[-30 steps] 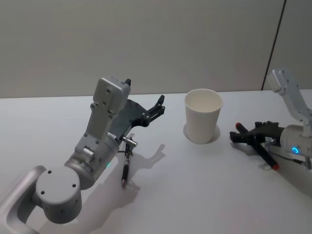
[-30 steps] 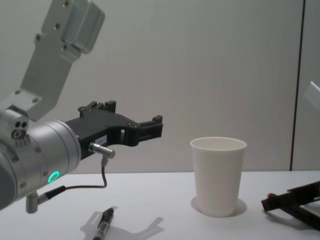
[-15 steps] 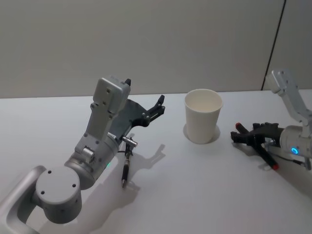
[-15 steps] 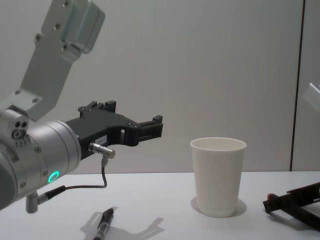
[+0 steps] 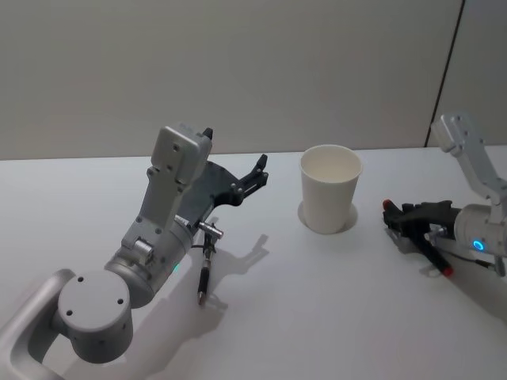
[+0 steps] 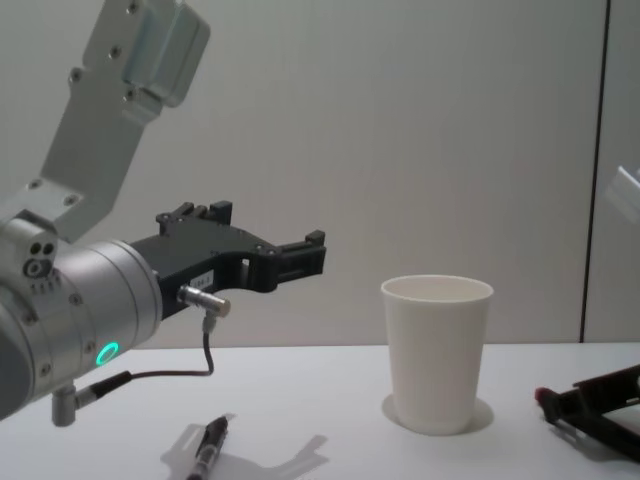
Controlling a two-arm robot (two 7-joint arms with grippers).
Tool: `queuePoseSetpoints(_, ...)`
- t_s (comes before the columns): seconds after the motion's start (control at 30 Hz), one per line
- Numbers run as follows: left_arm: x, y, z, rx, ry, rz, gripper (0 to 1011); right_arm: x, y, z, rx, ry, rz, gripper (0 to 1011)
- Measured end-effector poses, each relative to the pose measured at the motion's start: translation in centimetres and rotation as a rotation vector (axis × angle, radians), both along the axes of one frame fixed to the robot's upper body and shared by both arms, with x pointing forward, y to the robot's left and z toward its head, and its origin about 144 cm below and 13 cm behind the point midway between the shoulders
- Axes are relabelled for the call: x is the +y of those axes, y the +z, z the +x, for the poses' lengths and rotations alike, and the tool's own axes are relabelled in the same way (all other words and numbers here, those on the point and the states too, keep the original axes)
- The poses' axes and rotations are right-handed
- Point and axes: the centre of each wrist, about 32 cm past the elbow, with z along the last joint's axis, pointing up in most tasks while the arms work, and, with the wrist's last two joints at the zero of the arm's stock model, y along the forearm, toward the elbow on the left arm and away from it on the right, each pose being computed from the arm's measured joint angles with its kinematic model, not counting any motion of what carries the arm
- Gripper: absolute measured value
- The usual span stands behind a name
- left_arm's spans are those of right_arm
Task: Place the pen into the pen holder.
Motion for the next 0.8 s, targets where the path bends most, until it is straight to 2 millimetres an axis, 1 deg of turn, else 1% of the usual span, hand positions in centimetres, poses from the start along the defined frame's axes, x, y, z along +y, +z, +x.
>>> queuePoseSetpoints(0.1,0.0,0.0,0.0,0.0,0.0,0.0,1001,-0.01,-0.01,0.0,0.001,0.0,0.0,305)
queuePoseSetpoints(0.17,0.0,0.0,0.0,0.0,0.0,0.0,1001,0.0,-0.02,0.0,0.001,0.0,-0.001,262)
queuePoseSetpoints(0.2,0.0,0.0,0.0,0.0,0.0,0.0,1001,0.0,-0.02,0.0,0.002,0.0,-0.001,206)
queuePoseSetpoints(0.27,0.0,0.0,0.0,0.0,0.0,0.0,1001,-0.01,-0.02,0.0,0.002,0.0,-0.001,187)
queuePoseSetpoints(0.8,0.0,0.0,0.0,0.0,0.0,0.0,1001,-0.01,-0.01,0.0,0.002,-0.001,0.0,187)
